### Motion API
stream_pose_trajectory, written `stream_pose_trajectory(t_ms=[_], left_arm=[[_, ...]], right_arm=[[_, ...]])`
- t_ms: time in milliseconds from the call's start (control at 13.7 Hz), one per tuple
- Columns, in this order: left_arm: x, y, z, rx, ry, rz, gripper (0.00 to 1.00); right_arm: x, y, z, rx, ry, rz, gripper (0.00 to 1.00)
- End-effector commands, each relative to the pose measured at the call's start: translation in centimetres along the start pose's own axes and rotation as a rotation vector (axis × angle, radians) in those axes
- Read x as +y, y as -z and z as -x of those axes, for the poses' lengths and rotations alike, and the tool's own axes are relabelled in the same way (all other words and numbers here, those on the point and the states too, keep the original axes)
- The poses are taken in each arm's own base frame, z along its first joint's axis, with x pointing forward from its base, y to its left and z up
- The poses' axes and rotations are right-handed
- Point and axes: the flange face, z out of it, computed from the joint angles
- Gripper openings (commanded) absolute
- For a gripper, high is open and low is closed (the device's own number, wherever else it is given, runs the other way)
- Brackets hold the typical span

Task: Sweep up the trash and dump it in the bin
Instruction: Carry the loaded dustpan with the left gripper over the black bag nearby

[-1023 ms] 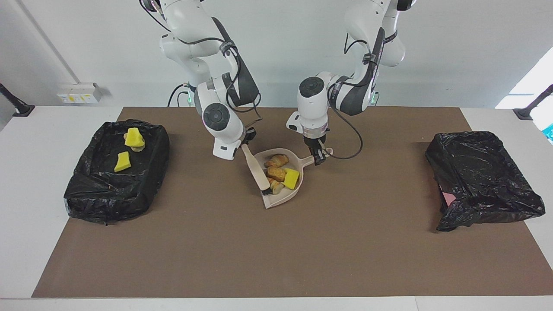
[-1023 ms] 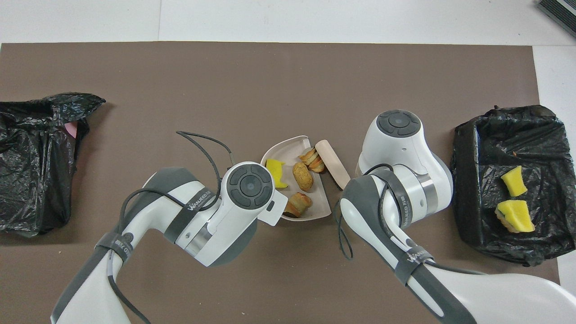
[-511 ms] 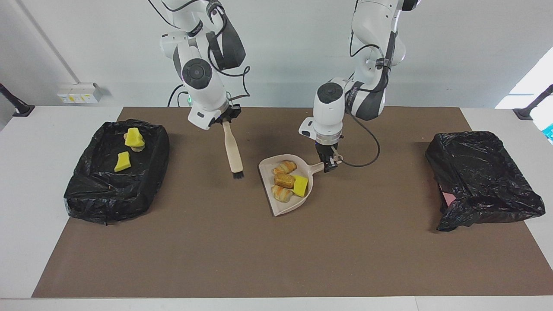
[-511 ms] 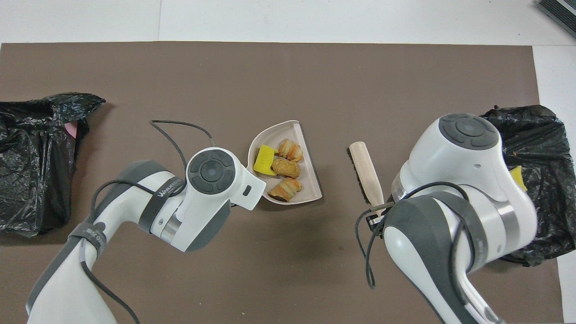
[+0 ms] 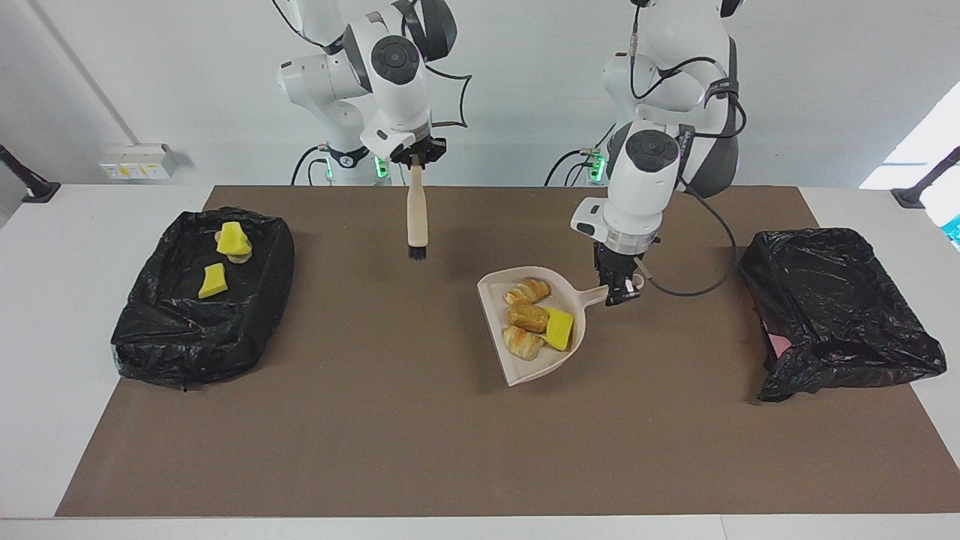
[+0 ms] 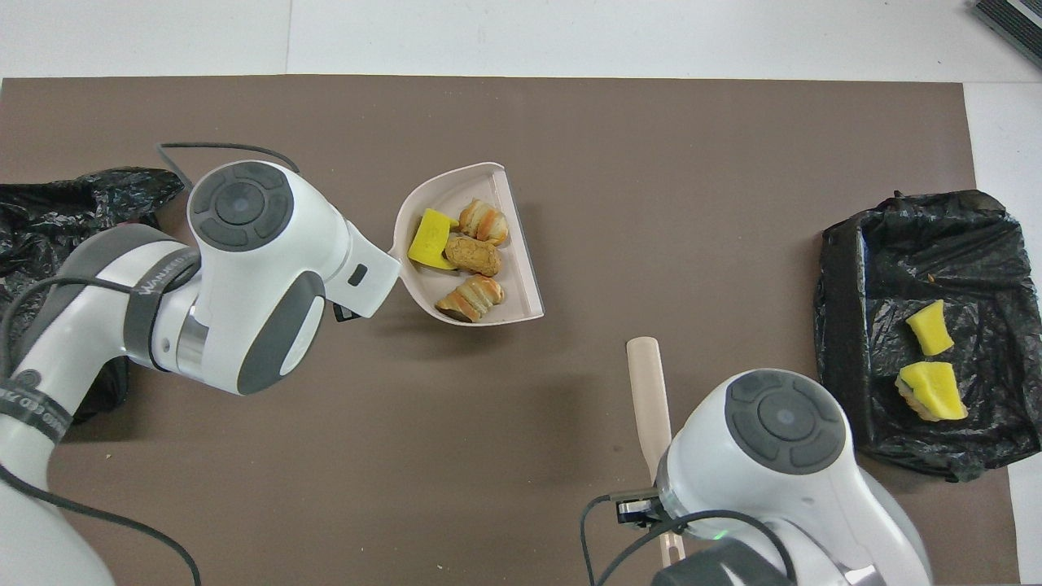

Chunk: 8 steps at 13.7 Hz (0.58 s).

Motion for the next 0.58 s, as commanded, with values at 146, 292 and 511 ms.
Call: stream_pose_trajectory(t_ms=[146,292,511], left_arm=[[-4.5,5.2,6.1,0.017,-0.033,0.006,0.0],[-6.4,6.4,10.2,0.035,-0.004,0.014,0.0],[-8.6,6.4,17.1,0.056,0.027,0.025,0.0]], right_arm=[[-2.6,-4.9,1.5,0.063,-0.028,-0.026,0.0],[-3.9,-7.9,1.8,0.101,-0.045,-0.026,0.0],[-4.7,-10.3,2.4,0.113,-0.058,-0.017,0.0]])
